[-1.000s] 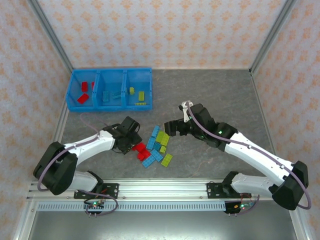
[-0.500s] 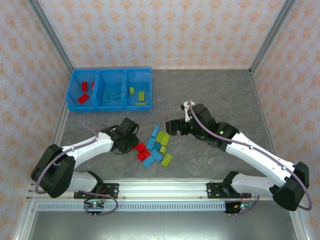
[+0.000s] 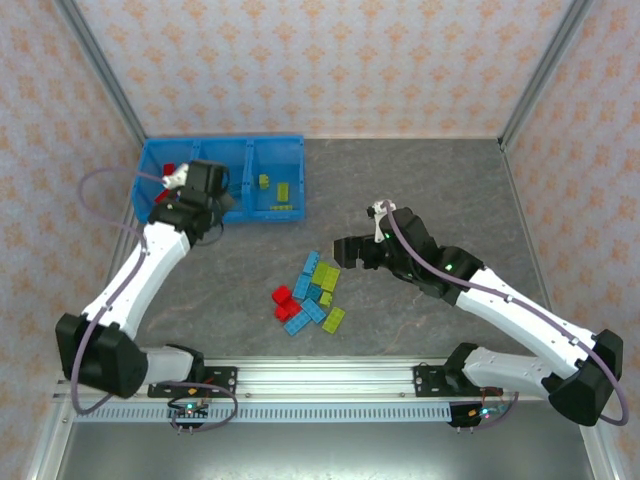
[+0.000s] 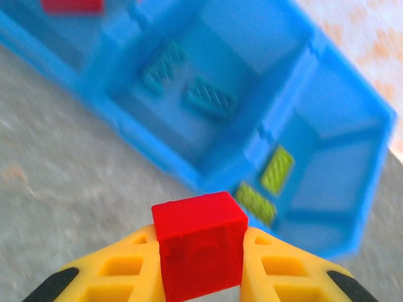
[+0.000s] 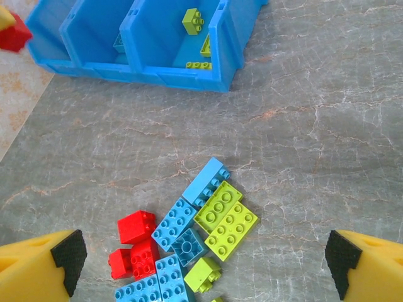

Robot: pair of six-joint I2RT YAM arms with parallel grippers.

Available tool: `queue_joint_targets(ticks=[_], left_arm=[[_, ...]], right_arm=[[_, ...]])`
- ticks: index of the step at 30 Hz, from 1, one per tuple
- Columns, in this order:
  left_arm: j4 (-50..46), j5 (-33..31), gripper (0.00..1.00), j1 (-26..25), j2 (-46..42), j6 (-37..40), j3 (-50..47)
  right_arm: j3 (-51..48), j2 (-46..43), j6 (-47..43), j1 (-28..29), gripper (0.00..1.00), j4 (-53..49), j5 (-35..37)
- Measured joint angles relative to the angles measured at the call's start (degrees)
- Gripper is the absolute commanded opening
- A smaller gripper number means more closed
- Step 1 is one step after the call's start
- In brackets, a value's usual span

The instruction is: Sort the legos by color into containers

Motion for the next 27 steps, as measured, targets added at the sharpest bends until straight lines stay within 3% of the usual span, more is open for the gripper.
queue_joint_targets(ticks=[5, 13, 15, 17, 20, 27], left_arm=[[-0.3, 0.2, 0.27, 10.0, 12.7, 4.2, 9.4], [-0.8, 0.9, 0.29, 17.5, 27.6, 9.4, 24.0], [-1.5, 1.9, 0.37, 18.8, 30.9, 10.0, 28.2], [-2.7, 2.8, 0.52, 20.1, 34.4, 10.7, 32.5], [-5.8, 3.5, 0.66, 21.3, 38.1, 11.9, 37.0], [-10.9, 6.1, 0.64, 21.2, 34.4, 12.4, 35.5]], right_arm=[[0.0, 0.0, 0.9, 0.0, 0.99, -0.1, 0.5], [0.0, -2.3, 1.7, 0.0, 0.99, -1.6, 1.3], [0.0, -3.3, 2.1, 0.0, 0.99, -1.7, 1.6], [0.0, -4.1, 2.5, 0.0, 0.99, -1.9, 1.9], [-0.1, -4.6, 2.8, 0.0, 0.99, -2.3, 2.5], [-2.4, -4.3, 4.3, 0.0, 0.99, -2.2, 3.1]])
